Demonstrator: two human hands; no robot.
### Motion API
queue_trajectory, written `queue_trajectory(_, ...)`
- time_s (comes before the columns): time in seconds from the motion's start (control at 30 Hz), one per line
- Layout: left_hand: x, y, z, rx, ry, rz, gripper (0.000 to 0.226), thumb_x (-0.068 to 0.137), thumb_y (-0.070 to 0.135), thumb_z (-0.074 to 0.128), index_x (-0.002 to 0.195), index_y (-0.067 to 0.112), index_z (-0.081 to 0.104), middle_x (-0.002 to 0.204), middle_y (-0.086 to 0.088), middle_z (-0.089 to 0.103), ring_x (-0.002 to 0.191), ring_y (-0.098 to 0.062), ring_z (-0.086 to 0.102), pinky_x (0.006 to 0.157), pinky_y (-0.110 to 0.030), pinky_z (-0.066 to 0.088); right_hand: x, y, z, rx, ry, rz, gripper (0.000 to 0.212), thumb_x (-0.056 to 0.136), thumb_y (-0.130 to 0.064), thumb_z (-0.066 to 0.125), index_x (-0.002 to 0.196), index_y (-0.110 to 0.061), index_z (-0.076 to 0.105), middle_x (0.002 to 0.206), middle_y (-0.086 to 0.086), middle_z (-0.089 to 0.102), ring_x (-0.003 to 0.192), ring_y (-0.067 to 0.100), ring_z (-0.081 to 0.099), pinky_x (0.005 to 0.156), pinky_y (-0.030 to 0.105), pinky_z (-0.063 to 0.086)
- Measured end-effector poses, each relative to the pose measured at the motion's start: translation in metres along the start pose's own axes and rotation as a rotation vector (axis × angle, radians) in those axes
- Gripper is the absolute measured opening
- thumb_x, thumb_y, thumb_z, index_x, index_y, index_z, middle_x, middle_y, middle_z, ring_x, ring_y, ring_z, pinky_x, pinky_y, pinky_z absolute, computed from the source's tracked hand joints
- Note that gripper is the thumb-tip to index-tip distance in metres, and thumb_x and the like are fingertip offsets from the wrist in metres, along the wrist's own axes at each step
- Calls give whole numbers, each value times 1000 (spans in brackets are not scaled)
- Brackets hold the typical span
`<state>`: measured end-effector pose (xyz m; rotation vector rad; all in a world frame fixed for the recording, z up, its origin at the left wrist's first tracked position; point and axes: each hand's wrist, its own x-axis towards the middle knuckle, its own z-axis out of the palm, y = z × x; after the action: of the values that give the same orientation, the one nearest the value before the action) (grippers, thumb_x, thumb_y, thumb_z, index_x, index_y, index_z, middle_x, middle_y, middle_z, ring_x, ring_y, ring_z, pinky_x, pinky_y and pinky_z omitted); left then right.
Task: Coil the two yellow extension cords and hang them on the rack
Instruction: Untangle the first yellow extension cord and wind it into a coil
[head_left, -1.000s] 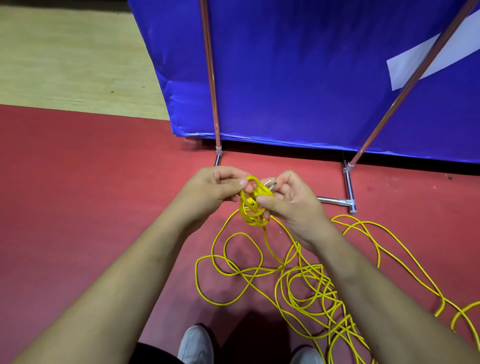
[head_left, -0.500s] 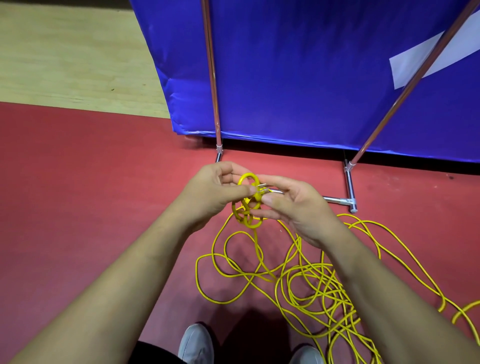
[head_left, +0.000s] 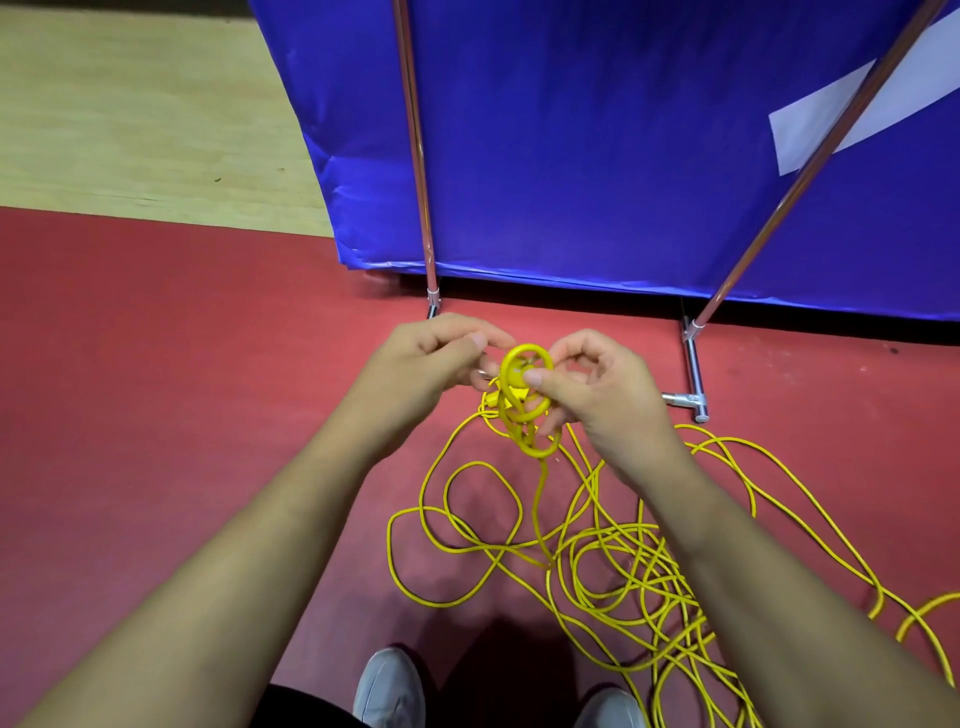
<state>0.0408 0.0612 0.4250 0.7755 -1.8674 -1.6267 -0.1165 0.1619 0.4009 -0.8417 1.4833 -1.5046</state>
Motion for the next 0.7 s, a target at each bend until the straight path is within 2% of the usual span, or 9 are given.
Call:
queue_trajectory(0.07, -1, -1, -1, 86, -97, 2, 23, 93, 8, 56, 111, 15, 68, 97, -4, 66, 75, -13, 58, 71, -23, 49, -1, -2, -2, 95, 7, 15, 19, 82, 2, 69, 84, -10, 54, 86, 24, 57, 51, 23, 64, 43, 29, 54)
queue_trajectory(0.13, -3, -5, 5, 45, -211, -46, 30, 95, 5, 54, 122, 14, 60, 98, 5, 67, 80, -9, 60, 70, -22, 50, -1, -3, -1, 172, -14, 33, 17, 82, -1, 68, 84, -10, 54, 90, 22, 56, 52, 26, 63, 46, 30, 55)
queue_trajectory(0.27, 1, -13, 2, 99, -151, -2, 27, 90, 11, 61, 117, 15, 62, 87, 18, 67, 73, -8, 52, 65, -21, 45, -2, 0, 0, 260, -74, 65, 20, 75, -13, 69, 89, -9, 55, 95, 22, 55, 63, 27, 65, 51, 33, 57)
queue_trajectory(0.37, 2, -14, 0, 146, -107, 57, 28, 85, 14, 60, 113, 12, 61, 94, 14, 62, 79, -1, 52, 71, -14, 41, -1, 4, 1, 220, -76, 42, 14, 82, -14, 65, 92, -12, 55, 94, 18, 59, 69, 27, 64, 58, 36, 59)
queue_trajectory(0.47, 1, -15, 9, 41, -150, 9, 24, 86, 9, 56, 109, 11, 54, 100, -2, 62, 89, -1, 56, 75, -14, 43, 1, 6, 3, 147, -12, -17, 10, 91, -6, 60, 89, -15, 55, 91, 14, 62, 62, 18, 65, 59, 34, 58)
queue_trajectory(0.53, 2, -16, 13, 56, -112, -5, 21, 86, 10, 54, 107, 11, 53, 94, -3, 62, 83, -3, 56, 73, -15, 43, 2, 8, 5, 108, 34, -50, 11, 92, -6, 60, 88, -16, 55, 90, 14, 61, 62, 17, 63, 57, 30, 55)
queue_trajectory(0.6, 6, -18, 15, 16, 15, -47, 16, 88, 16, 53, 103, 9, 51, 84, -4, 58, 70, -5, 54, 66, -18, 43, 3, 14, 4, 13, 82, -97, 11, 90, -12, 63, 88, -21, 58, 88, 10, 60, 71, 18, 59, 63, 32, 51)
queue_trajectory(0.67, 8, -18, 14, -152, 210, -161, 13, 95, 17, 53, 100, 7, 46, 81, -9, 54, 63, -7, 56, 65, -26, 47, 3, 17, 1, -72, 103, -121, 12, 90, -14, 62, 88, -26, 59, 89, 6, 61, 79, 14, 57, 73, 32, 48)
queue_trajectory(0.7, 10, -18, 12, -272, 271, -211, 11, 97, 15, 52, 98, 7, 44, 85, -13, 54, 65, -11, 58, 66, -30, 50, 4, 17, 0, -35, 89, -103, 13, 92, -13, 60, 90, -25, 57, 93, 7, 62, 82, 15, 58, 77, 34, 49)
